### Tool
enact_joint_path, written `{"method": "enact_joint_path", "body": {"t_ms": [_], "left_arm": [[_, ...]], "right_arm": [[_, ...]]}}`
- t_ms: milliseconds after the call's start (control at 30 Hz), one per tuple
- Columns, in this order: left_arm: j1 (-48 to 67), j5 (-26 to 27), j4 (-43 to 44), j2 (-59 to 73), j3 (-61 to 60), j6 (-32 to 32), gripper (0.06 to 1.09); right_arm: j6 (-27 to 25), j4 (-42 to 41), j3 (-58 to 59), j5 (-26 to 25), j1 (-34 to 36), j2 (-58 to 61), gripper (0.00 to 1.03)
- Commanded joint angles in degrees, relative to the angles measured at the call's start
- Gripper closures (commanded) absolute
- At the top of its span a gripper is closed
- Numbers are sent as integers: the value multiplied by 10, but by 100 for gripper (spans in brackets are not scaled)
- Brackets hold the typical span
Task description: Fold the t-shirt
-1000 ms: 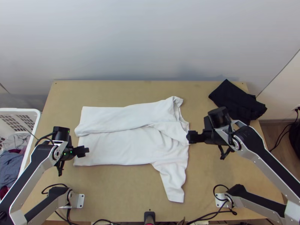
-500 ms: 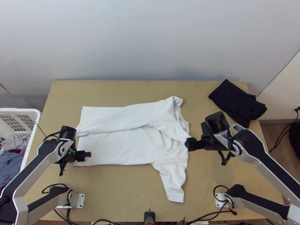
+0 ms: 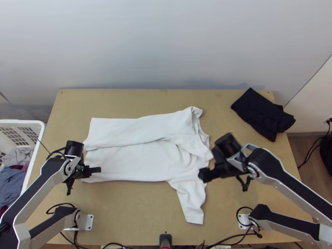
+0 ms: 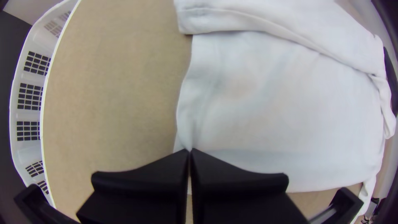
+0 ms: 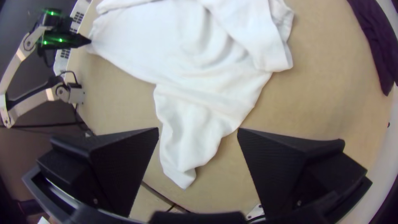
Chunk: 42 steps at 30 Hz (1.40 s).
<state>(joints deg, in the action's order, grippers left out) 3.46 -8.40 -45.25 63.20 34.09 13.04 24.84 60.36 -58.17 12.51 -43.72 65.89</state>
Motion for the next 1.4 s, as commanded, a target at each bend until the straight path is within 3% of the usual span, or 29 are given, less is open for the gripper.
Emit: {"method": "enact_joint_path", "body": {"t_ms": [0, 467, 867, 1133, 1200, 1233, 1367], "left_arm": [[-8, 0, 3, -8, 7, 6, 104], [-14, 0, 5, 7, 19, 23, 104], [-20, -1, 5, 11, 24, 18, 104], [-28, -1, 5, 11, 24, 14, 104], [-29, -1, 5, 10, 23, 14, 104], [-30, -1, 5, 10, 23, 14, 104], [-29, 0, 5, -2, 34, 17, 104]], "right_arm": [[-3, 25, 32, 16, -85, 18, 15], [36, 22, 125, 34, -167, 53, 19], [50, -67, 114, 66, -193, 150, 20], [46, -140, 164, 66, -191, 160, 59], [43, -156, 172, 48, -189, 154, 90], [43, -160, 172, 33, -187, 151, 100], [43, -154, 165, 31, -153, 116, 100]]}}
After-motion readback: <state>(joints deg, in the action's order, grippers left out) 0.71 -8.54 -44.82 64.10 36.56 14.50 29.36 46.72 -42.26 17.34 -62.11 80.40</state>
